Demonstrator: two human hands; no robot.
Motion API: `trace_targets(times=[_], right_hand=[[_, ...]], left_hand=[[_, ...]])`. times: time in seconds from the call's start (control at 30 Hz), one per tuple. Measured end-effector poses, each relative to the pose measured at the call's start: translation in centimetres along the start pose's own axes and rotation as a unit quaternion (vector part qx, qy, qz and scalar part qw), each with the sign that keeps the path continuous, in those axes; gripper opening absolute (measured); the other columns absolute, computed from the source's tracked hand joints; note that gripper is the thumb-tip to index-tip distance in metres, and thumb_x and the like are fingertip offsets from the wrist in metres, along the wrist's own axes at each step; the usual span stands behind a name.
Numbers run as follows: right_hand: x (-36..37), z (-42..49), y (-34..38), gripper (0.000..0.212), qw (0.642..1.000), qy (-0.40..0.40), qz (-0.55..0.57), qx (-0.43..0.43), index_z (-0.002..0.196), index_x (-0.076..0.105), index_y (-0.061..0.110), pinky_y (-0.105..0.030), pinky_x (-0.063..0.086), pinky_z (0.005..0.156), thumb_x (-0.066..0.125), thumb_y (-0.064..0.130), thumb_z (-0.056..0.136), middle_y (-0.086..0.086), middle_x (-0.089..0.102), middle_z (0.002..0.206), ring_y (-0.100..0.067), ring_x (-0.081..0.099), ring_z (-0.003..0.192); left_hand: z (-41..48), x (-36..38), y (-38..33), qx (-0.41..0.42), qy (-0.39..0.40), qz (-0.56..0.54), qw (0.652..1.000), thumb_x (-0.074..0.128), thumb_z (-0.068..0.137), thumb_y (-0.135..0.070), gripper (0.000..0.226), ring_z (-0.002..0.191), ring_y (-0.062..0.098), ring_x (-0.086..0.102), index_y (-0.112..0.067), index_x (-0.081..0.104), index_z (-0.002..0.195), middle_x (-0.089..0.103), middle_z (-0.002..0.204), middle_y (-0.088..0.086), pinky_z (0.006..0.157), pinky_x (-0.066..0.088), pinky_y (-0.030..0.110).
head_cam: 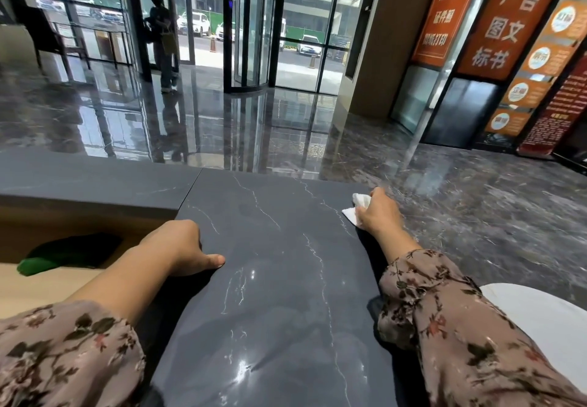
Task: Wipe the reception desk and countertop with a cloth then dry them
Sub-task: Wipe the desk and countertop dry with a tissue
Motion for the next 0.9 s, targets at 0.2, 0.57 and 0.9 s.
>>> trace_targets(times=[0.2,0.57,0.9], right_hand=[[-0.1,0.9,0.5,0.022,0.996,0.022,-0.075,-0.041,0.1,0.063,0.01,-0.032,0.041,0.079,0.046,0.024,0.094,-0.014,0.063,0.116,-0.033,0.057,0.108],[2.9,-9.7,8.7,0.028,0.941,0.085,-0.067,-0.32,0.108,0.051,0.013,-0.039,0.043,0.075,0.048,0.036,0.092,-0.016,0.066,0.103,-0.041,0.058,0.095],[-0.4,-3.9,1.3,0.04,0.959,0.022,-0.186,-0.212,0.117,0.048,0.007,-0.04,0.045,0.084,0.041,0.041,0.098,-0.02,0.063,0.117,-0.04,0.06,0.107]], left_hand=[[0.6,-0.2,-0.1,0.005,0.003,0.013,1.0,0.068,0.07,-0.066,0.053,0.076,0.018,0.063,-0.013,0.064,0.075,0.065,0.073,0.002,0.069,0.052,0.03],[0.4,-1.4,-1.4,-0.009,0.03,0.031,0.999,0.073,0.069,-0.062,0.052,0.088,0.025,0.058,-0.014,0.055,0.077,0.059,0.083,0.002,0.082,0.05,0.032],[-0.2,-0.6,-0.3,-0.009,0.019,-0.004,1.0,0.066,0.07,-0.068,0.058,0.081,0.022,0.062,-0.012,0.067,0.082,0.065,0.077,0.003,0.073,0.052,0.031]])
Point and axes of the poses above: each hand's wrist, its own z-axis towards the middle knuckle, its own x-axis out of the palm, y = z × x, the point moved 2 cm from there along z, towards the middle knuckle
